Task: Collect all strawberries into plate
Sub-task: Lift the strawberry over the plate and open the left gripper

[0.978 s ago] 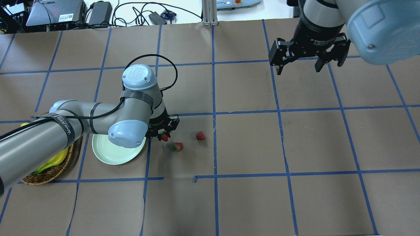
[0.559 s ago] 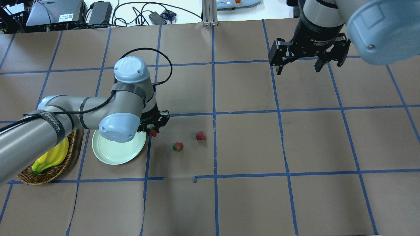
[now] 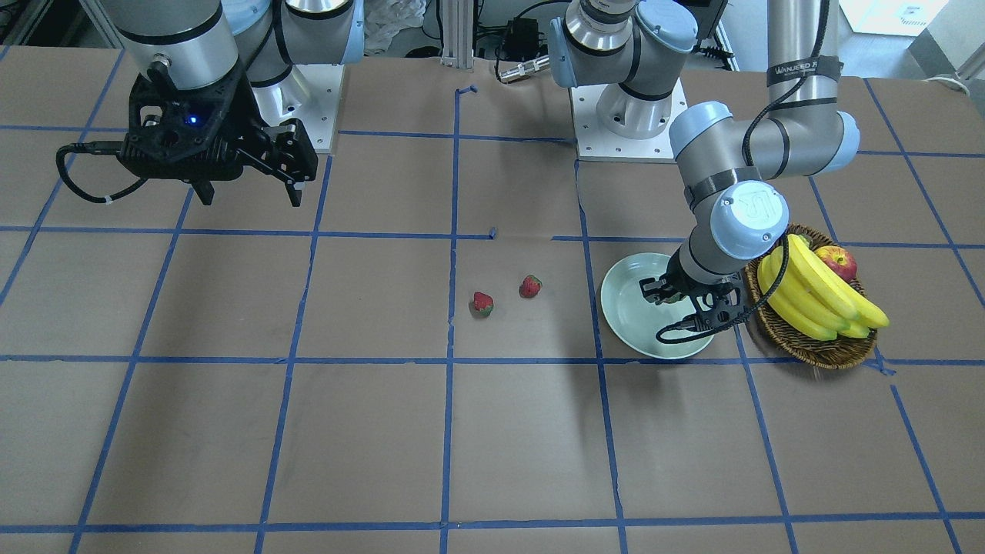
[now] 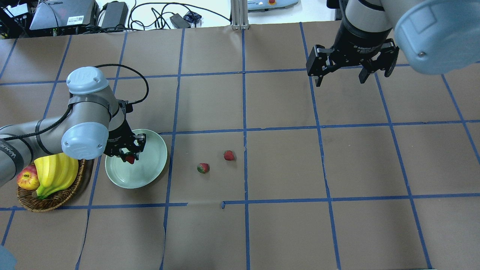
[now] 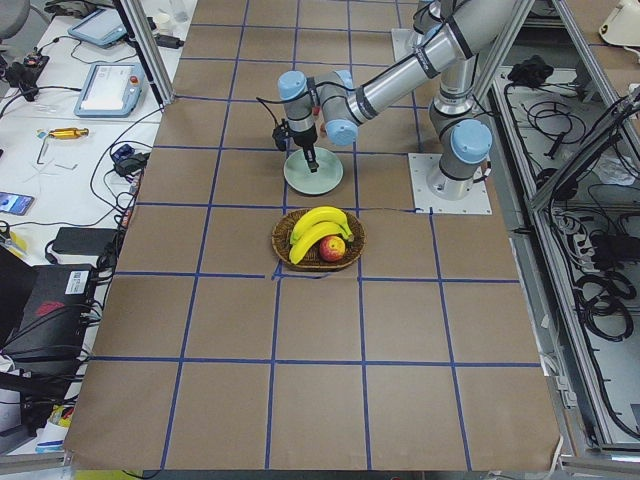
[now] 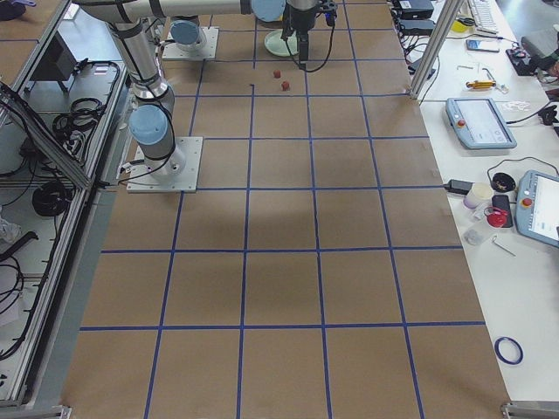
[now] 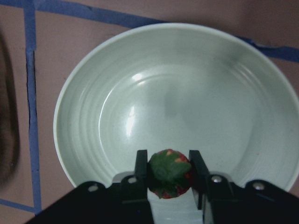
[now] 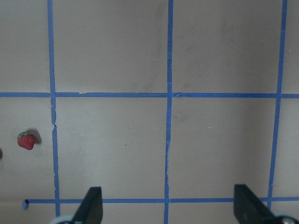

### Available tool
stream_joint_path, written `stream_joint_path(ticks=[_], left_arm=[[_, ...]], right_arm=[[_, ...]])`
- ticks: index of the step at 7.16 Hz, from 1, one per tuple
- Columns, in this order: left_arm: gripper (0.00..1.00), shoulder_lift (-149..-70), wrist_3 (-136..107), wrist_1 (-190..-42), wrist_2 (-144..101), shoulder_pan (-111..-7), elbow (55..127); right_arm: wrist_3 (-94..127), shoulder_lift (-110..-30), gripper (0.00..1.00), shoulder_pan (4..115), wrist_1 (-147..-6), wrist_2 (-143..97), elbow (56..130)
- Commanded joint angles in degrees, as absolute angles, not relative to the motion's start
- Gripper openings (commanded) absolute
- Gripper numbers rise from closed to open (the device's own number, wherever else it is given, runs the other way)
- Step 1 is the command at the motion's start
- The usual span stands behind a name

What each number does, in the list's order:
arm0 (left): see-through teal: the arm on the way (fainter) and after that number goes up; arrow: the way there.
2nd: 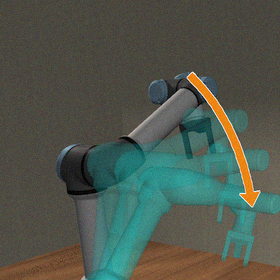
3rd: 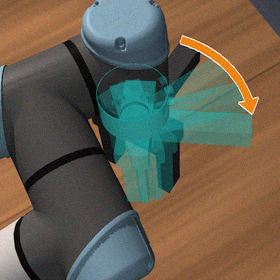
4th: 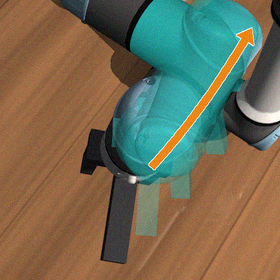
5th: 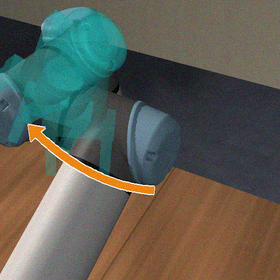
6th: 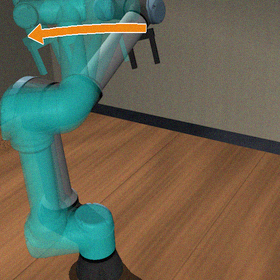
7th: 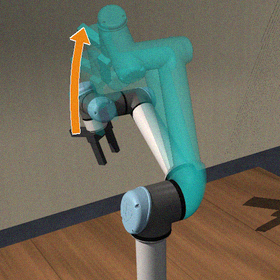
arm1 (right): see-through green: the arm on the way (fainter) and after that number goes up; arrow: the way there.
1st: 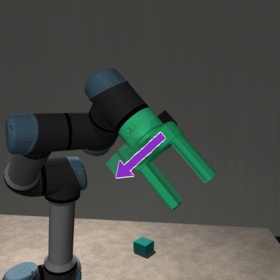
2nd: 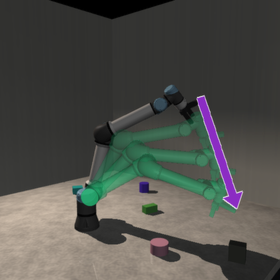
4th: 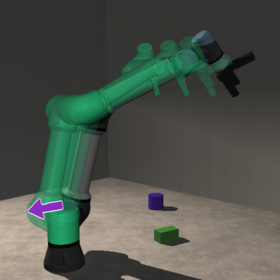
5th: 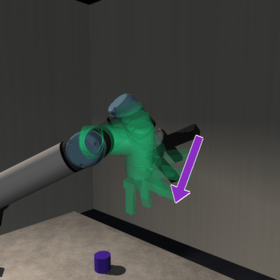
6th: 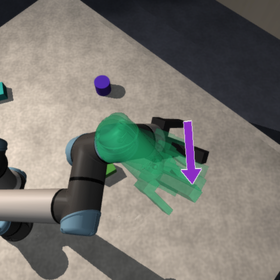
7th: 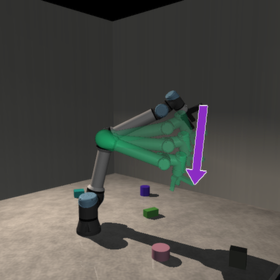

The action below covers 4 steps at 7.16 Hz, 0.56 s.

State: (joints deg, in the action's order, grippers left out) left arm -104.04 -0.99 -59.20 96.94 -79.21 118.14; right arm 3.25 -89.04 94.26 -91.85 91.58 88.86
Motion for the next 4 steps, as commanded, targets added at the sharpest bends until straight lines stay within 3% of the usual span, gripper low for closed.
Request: stream_joint_path(ticks=[1,4], left_arm=[[0.95,-104.7,0.4,-59.2,97.0,-78.5,118.7],[0.99,-102.4,-0.7,-59.2,95.8,-87.7,114.5]], right_arm=[[3.3,-89.1,1.0,94.2,-91.8,91.6,88.9],[3.3,-89.0,1.0,94.3,-91.8,91.6,88.9]])
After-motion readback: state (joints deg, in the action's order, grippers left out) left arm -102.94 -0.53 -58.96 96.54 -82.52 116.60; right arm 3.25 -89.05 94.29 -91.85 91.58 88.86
